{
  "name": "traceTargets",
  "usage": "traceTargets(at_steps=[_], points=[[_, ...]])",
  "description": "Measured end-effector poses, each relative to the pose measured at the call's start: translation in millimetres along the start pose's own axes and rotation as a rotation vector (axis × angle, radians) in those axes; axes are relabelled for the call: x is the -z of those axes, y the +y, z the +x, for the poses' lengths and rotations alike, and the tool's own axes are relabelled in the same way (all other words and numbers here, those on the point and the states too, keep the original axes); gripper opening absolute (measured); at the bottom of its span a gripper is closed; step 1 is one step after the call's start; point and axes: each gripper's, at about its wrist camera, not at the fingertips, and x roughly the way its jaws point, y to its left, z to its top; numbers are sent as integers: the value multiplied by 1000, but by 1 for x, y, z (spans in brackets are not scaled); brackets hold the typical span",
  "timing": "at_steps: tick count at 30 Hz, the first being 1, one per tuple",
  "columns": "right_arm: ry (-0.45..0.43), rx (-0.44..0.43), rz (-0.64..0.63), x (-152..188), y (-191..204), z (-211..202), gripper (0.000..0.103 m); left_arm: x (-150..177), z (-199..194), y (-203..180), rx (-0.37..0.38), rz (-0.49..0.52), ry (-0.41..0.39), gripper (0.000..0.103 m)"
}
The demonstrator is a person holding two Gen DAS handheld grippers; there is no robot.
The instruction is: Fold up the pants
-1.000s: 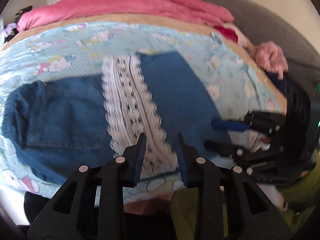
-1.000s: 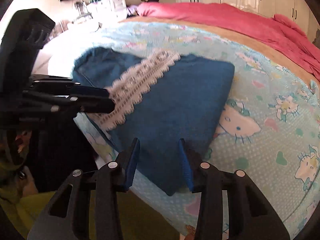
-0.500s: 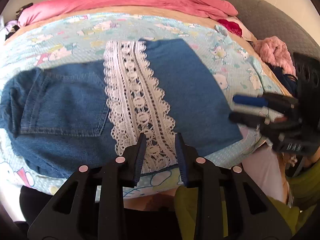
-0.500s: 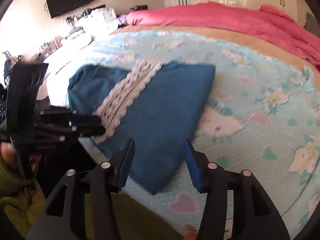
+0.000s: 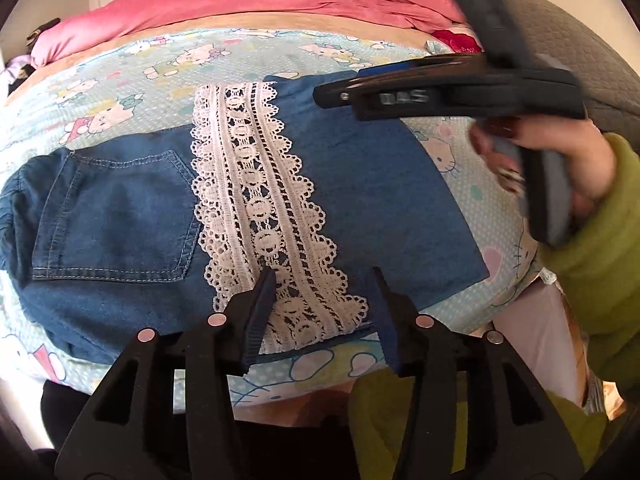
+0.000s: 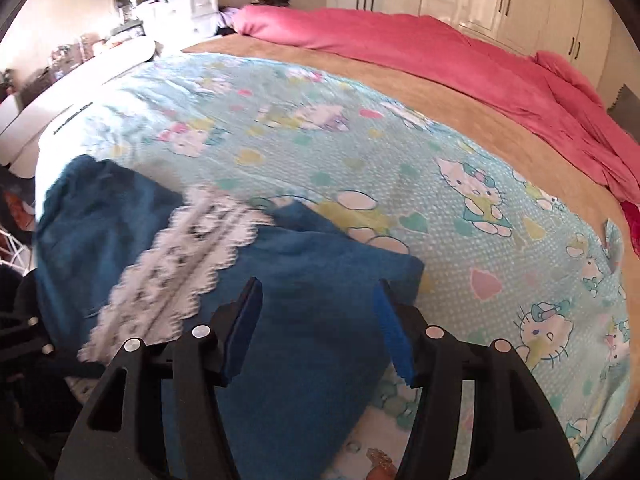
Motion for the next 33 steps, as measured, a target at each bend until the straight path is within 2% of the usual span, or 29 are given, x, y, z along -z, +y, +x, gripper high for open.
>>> traceTargets(at_steps=[4,9,11,13,16,18,20,22,26,28,30,33], points=[[64,4,54,3,-21,31,56,-1,2,1,13,-7,0,39],[50,-27,143,7,-38,43,59,-1,3,5,29,-21,-3,39],[45,-22,137,6,-35,38,59,-1,2,5,31,-22,-3,39],[32,-6,141,6,-32,28,68,-1,-2,5,29,-26,-10,40],[-18,-47,187,11,-34,7,74,-1,-10,4,27,-21,-24,47],[-44,-38,193,15,-33,-7,83,-2,-15,4,18,-18,-30,50],[-71,-41,198,17,-33,-20,83,-4,-21,5,4,-19,-40,56],[-84,-52,201,16,-32,-29,83,-5,-28,6,-2,-26,-56,58],[-112,-58,186,13,-28,-46,83,-8,-40,10,-36,-33,-81,72],[-135,-55,184,10,-26,-55,97,-7,-45,11,-56,-38,-90,81],[-156,-58,179,6,-24,-63,97,-7,-50,12,-76,-37,-94,89],[-173,-57,164,-1,-19,-73,97,-5,-58,13,-91,-33,-110,93]])
